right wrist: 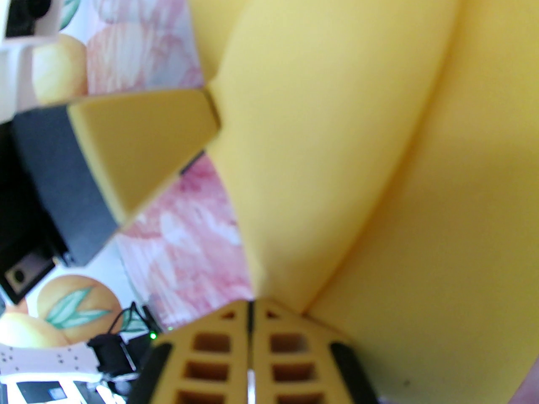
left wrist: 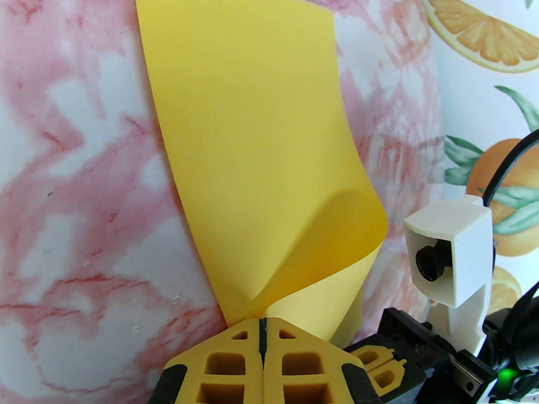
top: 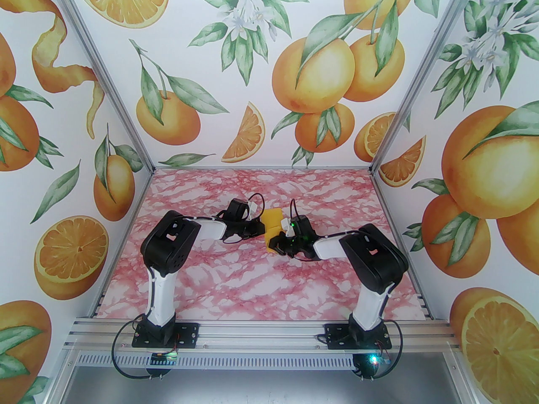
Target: Fold a paper plane with a square sheet of paper (fold left side to right side)
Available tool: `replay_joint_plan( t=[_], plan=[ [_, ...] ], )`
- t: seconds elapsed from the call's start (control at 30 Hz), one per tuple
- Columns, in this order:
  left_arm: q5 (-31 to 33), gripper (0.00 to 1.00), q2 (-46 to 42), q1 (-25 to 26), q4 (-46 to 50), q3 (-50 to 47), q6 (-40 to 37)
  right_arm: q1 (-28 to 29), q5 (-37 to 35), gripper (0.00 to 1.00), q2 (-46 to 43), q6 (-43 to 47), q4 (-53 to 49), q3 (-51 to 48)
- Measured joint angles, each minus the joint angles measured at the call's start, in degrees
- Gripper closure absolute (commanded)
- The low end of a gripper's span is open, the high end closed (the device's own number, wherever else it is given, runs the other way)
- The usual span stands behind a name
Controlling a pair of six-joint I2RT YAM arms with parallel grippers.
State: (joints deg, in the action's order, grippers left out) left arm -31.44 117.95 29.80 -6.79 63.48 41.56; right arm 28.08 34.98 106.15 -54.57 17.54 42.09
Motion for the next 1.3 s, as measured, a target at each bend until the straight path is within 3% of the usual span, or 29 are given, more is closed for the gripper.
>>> replay_joint_plan(
  t=[1.3],
  plan=[
    [-0.07,1.0,0.61,-0.17,3.78,2.05,-1.03,1.55,-2.23,0.98,-1.68,4.07,-5.33,0.66]
  ],
)
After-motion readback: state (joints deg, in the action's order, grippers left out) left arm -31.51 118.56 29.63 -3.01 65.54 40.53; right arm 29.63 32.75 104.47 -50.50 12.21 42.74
